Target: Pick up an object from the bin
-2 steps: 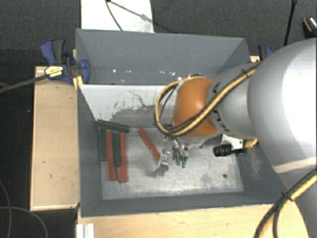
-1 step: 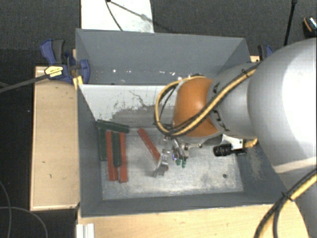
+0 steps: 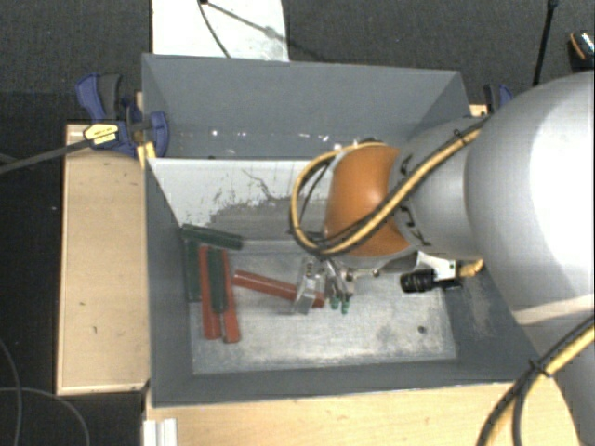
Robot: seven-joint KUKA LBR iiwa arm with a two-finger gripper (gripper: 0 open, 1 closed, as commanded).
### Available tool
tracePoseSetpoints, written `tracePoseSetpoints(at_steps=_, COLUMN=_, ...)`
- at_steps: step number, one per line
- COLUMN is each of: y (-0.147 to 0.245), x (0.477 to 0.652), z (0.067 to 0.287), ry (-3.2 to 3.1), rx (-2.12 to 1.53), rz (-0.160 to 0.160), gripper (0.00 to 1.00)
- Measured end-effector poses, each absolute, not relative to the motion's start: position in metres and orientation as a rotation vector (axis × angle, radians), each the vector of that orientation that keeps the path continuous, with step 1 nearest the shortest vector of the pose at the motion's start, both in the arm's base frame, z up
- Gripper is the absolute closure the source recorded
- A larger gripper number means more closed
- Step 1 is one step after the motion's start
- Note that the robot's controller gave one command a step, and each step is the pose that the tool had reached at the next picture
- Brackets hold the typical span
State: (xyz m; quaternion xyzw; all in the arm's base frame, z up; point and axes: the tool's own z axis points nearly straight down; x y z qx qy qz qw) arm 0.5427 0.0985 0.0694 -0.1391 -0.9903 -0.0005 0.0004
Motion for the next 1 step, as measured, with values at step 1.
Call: tracePoseSetpoints(at_steps=1, y=0.0989, x=0.5445, z=0.1317, ry=-3.119, rx=-0.433, rz=-0.005, gripper=1.00)
